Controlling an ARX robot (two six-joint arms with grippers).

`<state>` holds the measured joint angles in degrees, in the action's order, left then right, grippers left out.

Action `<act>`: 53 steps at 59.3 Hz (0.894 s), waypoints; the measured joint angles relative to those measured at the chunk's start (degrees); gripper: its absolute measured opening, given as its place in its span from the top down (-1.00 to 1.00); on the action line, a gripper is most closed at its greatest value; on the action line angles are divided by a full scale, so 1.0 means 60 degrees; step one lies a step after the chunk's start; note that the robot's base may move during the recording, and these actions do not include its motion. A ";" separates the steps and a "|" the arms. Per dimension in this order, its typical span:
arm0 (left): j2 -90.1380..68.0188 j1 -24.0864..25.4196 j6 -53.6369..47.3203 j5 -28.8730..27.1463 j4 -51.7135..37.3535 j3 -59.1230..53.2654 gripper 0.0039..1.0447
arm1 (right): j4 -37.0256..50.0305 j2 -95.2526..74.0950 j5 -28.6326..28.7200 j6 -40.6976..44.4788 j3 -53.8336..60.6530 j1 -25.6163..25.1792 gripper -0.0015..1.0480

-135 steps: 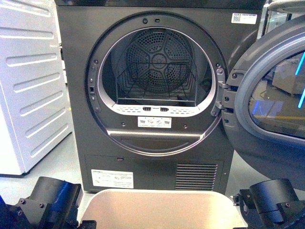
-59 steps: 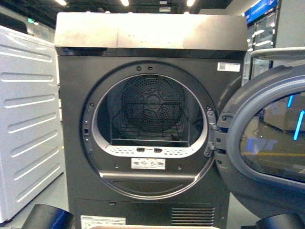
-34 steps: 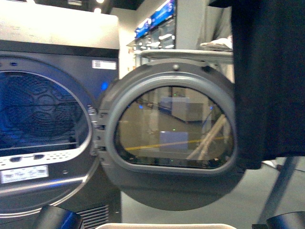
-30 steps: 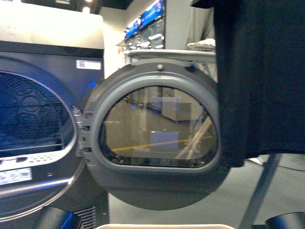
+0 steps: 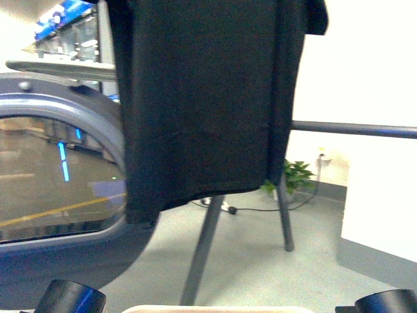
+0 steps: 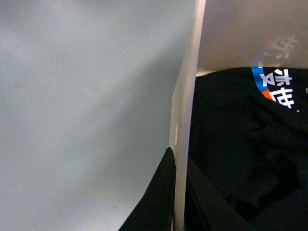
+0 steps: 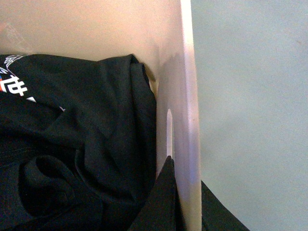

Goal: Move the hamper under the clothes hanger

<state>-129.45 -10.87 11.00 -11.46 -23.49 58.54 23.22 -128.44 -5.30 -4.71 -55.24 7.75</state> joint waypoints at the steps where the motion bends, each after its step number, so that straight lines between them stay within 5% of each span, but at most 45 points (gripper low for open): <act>1: 0.0000 0.0000 0.0000 0.0011 0.0000 -0.0004 0.93 | 0.0000 0.0000 -0.0004 0.0000 0.0000 -0.0004 0.95; 53: 0.0022 -0.0011 0.0004 0.0007 0.0000 0.0000 0.93 | 0.0004 0.0033 -0.0015 0.0007 0.0011 -0.0018 0.95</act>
<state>-129.32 -10.94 11.03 -11.42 -23.49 58.54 23.24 -128.25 -5.39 -4.67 -55.18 7.64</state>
